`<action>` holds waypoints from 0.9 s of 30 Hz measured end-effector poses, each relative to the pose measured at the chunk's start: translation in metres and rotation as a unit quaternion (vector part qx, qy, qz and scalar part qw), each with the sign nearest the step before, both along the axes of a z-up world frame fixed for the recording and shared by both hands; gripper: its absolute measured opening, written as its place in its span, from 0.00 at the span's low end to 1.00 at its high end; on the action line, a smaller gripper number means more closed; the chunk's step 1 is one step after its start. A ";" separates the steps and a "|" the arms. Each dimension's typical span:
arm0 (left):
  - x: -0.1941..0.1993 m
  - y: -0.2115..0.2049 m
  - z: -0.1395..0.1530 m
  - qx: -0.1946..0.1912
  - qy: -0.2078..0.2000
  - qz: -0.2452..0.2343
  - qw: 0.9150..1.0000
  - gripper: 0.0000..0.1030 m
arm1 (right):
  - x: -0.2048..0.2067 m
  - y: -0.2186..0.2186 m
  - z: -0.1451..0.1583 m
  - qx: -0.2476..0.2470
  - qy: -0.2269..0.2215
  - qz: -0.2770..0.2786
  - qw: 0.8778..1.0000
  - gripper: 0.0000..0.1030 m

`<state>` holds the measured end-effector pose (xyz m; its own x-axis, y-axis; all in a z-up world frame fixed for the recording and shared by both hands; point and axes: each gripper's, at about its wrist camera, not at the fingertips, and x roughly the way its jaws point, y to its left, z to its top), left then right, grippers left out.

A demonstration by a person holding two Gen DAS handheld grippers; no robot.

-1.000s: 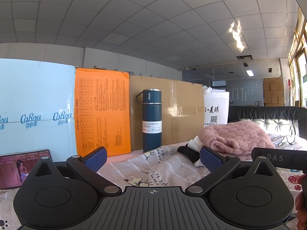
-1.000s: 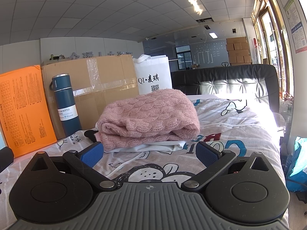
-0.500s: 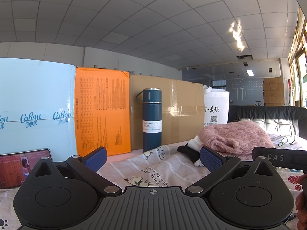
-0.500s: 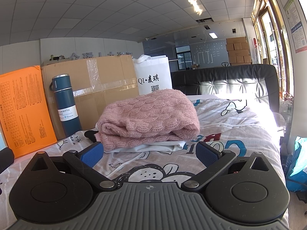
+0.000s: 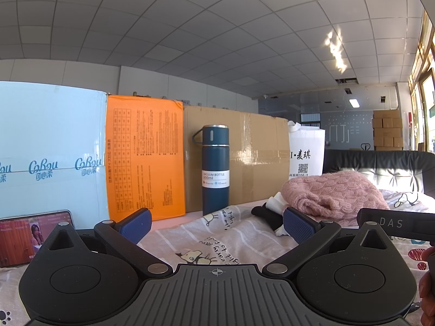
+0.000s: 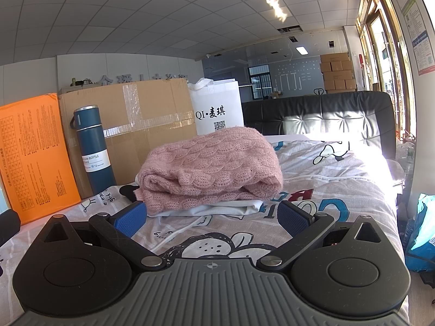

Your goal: Fold clothes

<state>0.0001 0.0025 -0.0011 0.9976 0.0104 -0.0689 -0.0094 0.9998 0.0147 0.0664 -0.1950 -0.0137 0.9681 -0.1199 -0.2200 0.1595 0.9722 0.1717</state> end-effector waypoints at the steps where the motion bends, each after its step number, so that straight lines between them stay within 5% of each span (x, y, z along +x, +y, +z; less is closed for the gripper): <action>1: 0.000 0.000 0.000 0.000 0.000 0.000 1.000 1.00 | 0.000 0.000 0.000 0.000 0.000 0.000 1.000 1.00; 27: 0.001 0.004 0.000 -0.009 0.001 0.001 1.000 1.00 | -0.010 -0.003 0.003 0.015 -0.036 0.018 0.999 1.00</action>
<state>0.0007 0.0066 -0.0013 0.9974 0.0117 -0.0706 -0.0120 0.9999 -0.0036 0.0562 -0.1984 -0.0111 0.9851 -0.0783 -0.1532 0.1099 0.9714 0.2104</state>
